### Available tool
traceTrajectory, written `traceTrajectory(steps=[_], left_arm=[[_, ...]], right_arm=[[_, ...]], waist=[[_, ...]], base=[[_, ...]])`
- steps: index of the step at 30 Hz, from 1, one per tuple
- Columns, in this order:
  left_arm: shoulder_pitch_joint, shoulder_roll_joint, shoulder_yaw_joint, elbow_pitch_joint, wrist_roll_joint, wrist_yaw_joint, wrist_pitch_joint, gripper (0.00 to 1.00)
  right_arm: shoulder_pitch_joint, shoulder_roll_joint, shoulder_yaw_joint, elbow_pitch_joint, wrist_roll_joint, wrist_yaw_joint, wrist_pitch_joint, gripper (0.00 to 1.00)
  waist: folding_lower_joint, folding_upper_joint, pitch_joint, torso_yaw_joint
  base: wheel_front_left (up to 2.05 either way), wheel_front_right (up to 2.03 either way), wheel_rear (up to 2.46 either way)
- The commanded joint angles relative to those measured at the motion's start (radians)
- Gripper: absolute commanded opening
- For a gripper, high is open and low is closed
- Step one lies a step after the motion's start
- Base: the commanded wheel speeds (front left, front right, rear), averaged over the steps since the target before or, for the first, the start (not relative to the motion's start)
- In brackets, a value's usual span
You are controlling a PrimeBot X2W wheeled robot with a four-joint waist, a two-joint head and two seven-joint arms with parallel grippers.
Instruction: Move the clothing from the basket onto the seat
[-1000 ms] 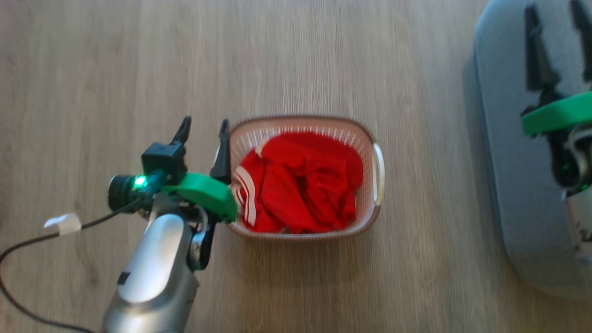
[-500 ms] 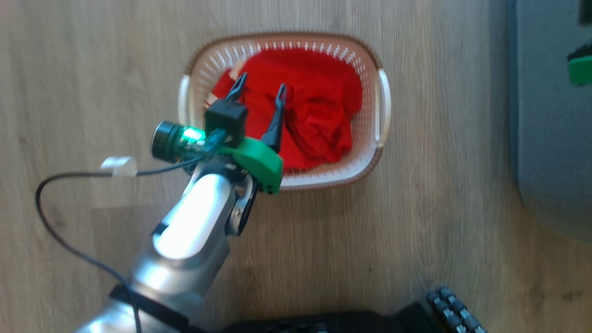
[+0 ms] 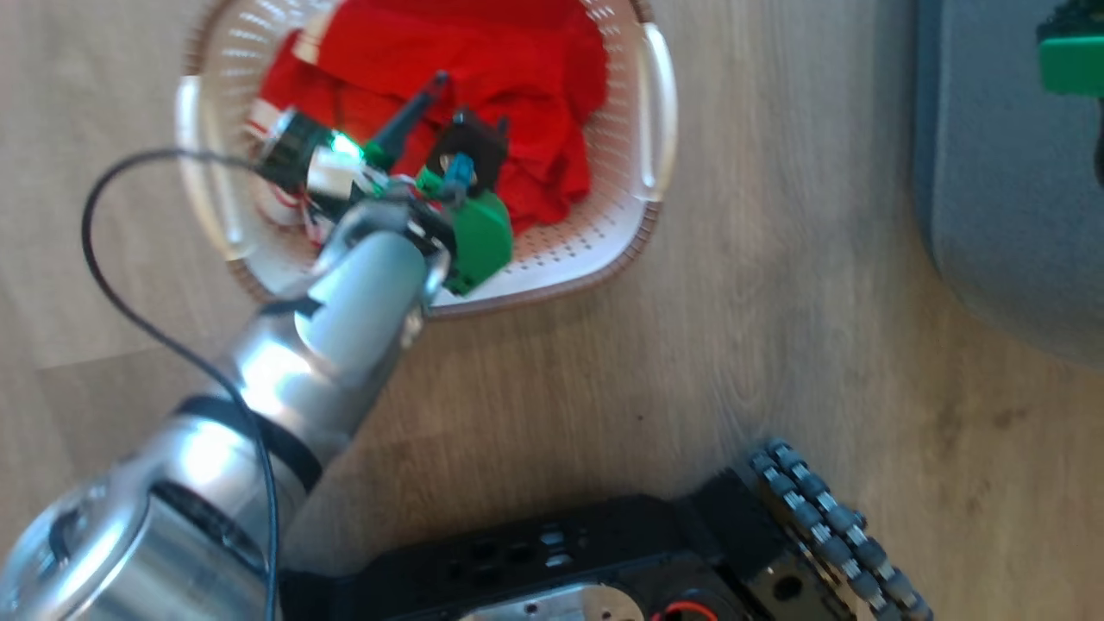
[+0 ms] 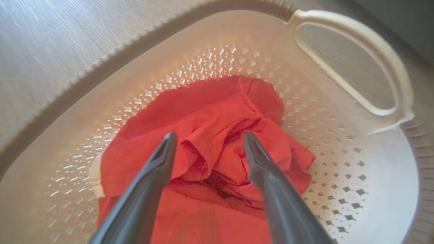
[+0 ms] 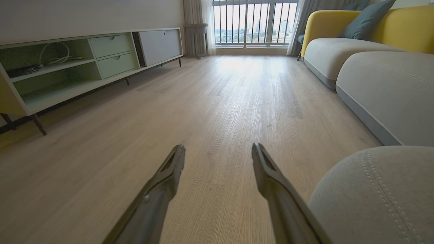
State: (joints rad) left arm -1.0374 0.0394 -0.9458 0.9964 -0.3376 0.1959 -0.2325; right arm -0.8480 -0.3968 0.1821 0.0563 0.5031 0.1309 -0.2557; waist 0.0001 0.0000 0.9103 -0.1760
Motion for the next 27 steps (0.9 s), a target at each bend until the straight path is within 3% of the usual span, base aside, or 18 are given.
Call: traceTrajectory(steps=[1,11,22,23,24,27], left_arm=[[-0.015,0.011,-0.014,0.013,0.009,-0.002,0.014,1.00],[-0.159,0.012,-0.152,0.217,0.059,-0.011,0.171,1.00],[-0.193,0.049,-0.240,0.287,0.117,-0.057,0.345,1.00],[-0.191,0.050,-0.240,0.288,0.114,-0.058,0.342,0.45],[-0.190,0.049,-0.237,0.286,0.110,-0.057,0.322,0.00],[-0.193,0.043,-0.224,0.271,0.095,-0.036,0.235,0.00]], right_arm=[[0.013,0.009,0.011,-0.041,0.006,0.000,-0.006,1.00],[-0.013,0.063,0.036,-0.074,0.028,0.000,-0.006,1.00],[0.016,0.084,0.029,-0.093,0.032,0.000,-0.006,1.00],[0.017,0.086,0.028,-0.093,0.032,0.000,-0.006,1.00],[0.018,0.087,0.028,-0.094,0.032,0.000,-0.006,1.00],[0.017,0.090,0.026,-0.090,0.034,0.000,-0.006,1.00]], waist=[[-0.0001,0.0000,0.046,-0.046],[-0.0001,0.0000,0.137,-0.126],[-0.0001,0.0000,0.153,-0.155],[-0.0001,0.0000,0.154,-0.155],[-0.0001,0.0000,0.154,-0.155],[-0.0001,0.0000,0.155,-0.150]], base=[[0.00,0.00,0.00],[0.00,0.00,0.00],[0.00,0.00,0.00],[0.00,0.00,0.00],[0.00,0.00,0.00],[0.00,0.00,0.00]])
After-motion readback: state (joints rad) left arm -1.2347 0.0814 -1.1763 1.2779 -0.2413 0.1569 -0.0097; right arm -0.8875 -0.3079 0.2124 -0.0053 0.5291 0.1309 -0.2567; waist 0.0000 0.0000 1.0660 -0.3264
